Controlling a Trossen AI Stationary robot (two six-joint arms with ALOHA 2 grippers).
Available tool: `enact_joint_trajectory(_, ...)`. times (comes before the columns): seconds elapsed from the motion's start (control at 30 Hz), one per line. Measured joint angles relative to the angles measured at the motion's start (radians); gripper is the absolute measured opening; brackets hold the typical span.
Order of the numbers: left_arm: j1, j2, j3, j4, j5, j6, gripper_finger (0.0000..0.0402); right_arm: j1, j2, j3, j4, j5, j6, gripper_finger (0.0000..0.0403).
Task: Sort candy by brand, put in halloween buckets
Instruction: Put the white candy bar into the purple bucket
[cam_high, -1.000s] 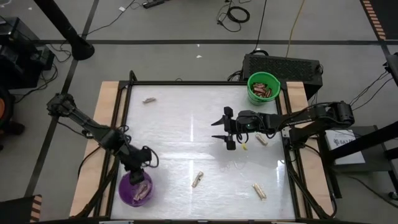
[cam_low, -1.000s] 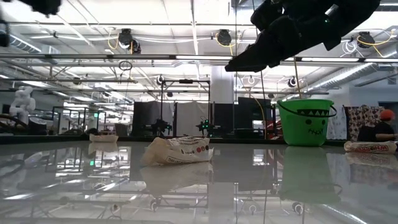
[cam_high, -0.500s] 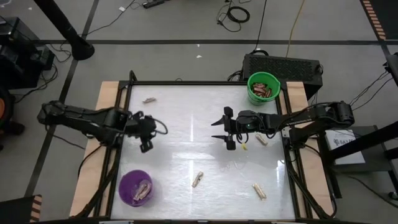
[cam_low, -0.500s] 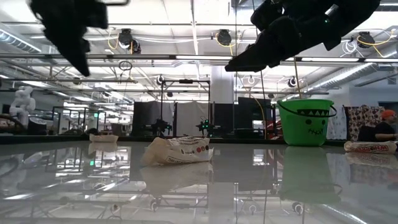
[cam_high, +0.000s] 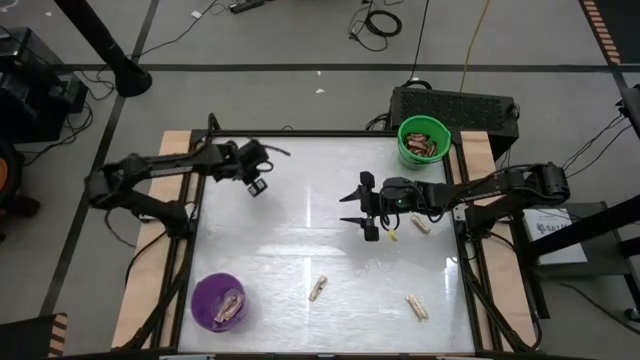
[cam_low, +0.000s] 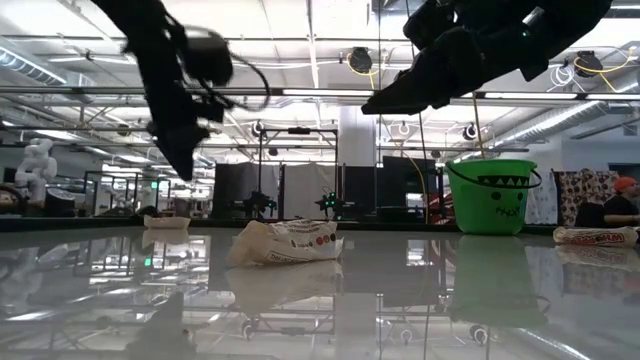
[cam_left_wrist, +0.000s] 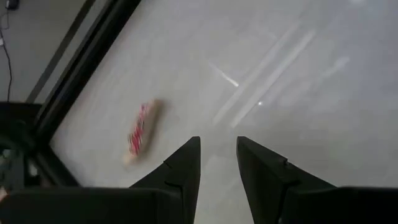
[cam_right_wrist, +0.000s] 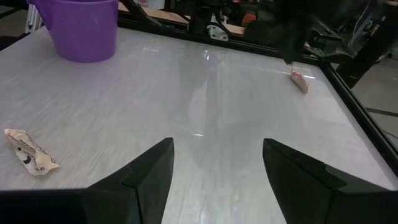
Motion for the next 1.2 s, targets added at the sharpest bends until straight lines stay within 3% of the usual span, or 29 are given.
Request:
enact_joint_trajectory(0.13,0.117,0.113,0.000,0.094,0.028,0.107,0.0114,0.000,0.000,0.000,-0.002,0.000,-0.004,0.0238)
enact_joint_trajectory(0.37,0.239,0.244,0.020,0.106,0.012,0.184,0.0114,0.000,0.000,0.000,-0.033,0.000,-0.023,0.0238)
enact_joint_trajectory(0.7,0.284,0.314,0.044,0.214,-0.024,0.219,0.0114,0.000,0.000,0.000,-0.039,0.000,-0.023,0.0238)
enact_joint_trajectory(1.2,0.294,0.418,0.060,0.220,-0.033,0.242,0.0108,0.000,0.000,0.000,-0.038,0.000,-0.026,0.0238)
